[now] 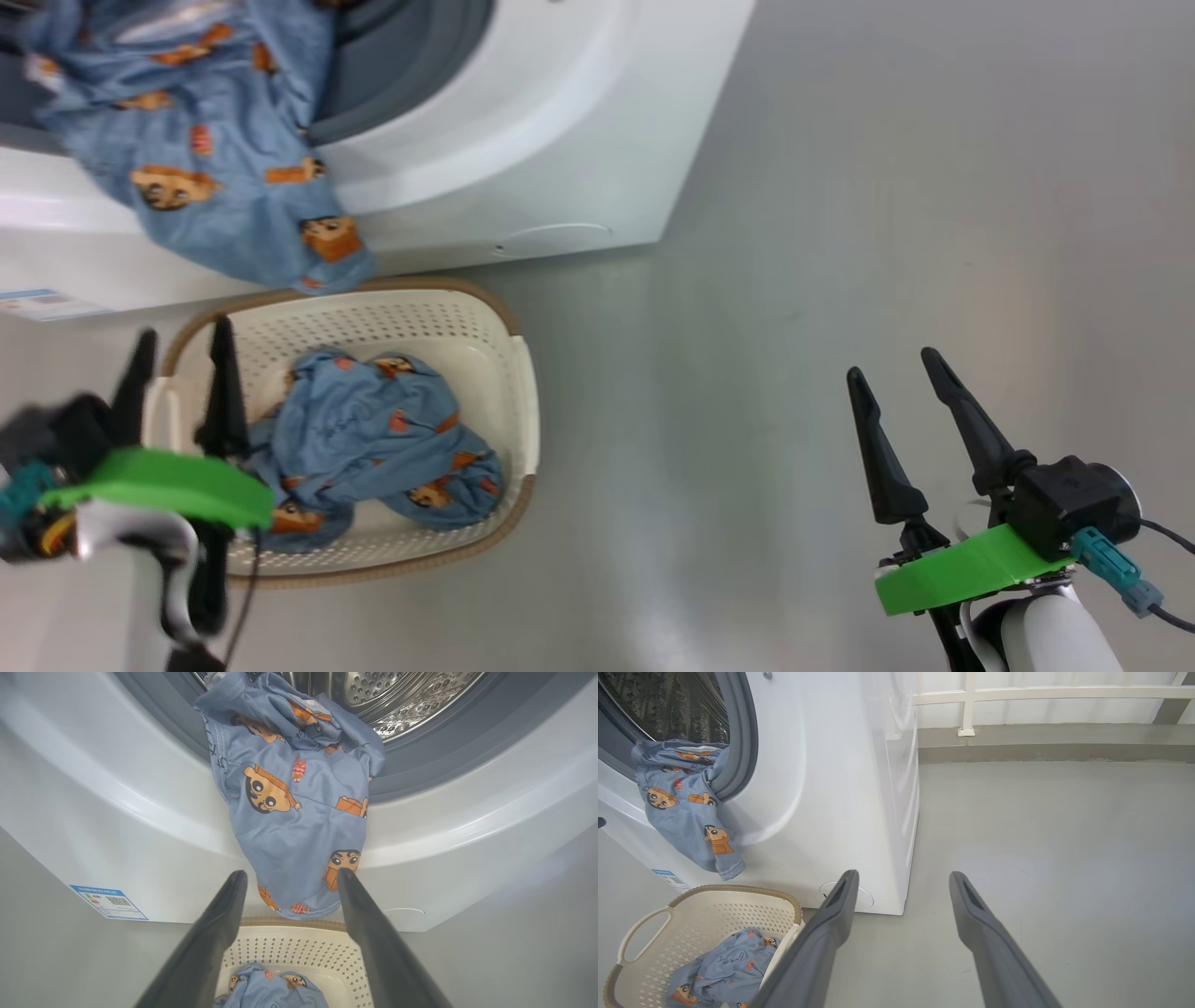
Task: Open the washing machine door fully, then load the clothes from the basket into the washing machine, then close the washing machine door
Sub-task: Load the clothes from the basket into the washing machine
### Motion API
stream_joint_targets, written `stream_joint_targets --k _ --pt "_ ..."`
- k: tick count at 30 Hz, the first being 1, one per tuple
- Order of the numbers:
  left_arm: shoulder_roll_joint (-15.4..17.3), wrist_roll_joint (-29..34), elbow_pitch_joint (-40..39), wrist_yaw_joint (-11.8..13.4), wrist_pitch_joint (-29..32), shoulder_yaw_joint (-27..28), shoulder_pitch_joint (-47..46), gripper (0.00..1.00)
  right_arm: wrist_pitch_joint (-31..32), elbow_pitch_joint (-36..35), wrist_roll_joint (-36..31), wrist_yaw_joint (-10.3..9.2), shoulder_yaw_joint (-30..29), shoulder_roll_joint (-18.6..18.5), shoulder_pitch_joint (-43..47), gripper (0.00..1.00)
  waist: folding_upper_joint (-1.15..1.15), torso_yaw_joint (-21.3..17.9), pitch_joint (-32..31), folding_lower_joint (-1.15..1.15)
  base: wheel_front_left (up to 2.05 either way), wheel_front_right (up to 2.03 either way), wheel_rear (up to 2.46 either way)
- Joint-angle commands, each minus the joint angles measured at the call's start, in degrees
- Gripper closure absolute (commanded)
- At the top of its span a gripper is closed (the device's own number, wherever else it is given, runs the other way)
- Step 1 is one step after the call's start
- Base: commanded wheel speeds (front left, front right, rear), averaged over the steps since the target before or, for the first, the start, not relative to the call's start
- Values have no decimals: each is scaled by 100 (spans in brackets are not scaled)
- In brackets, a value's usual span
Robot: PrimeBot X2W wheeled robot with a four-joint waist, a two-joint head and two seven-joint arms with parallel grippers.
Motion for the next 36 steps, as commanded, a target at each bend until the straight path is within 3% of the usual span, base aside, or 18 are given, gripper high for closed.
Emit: stream_joint_targets --k 1,18,28,36 --pt "209 -11 -63 -11 -56 162 -106 0 -27 -151 72 9 170 -10 -69 0 0 -168 162 0 0 0 0" --pt "904 313 1858 55 -298 42 -1786 0 -27 -266 297 9 338 -10 -170 0 0 -718 580 0 0 0 0" --pt "930 502 2544 318 -304 228 -2324 0 -27 -309 243 9 419 -10 -229 0 0 -838 812 0 0 0 0" --pt "849 536 2574 514 -304 545 -2801 0 -27 -323 218 9 466 -10 -228 0 0 -922 905 0 0 0 0"
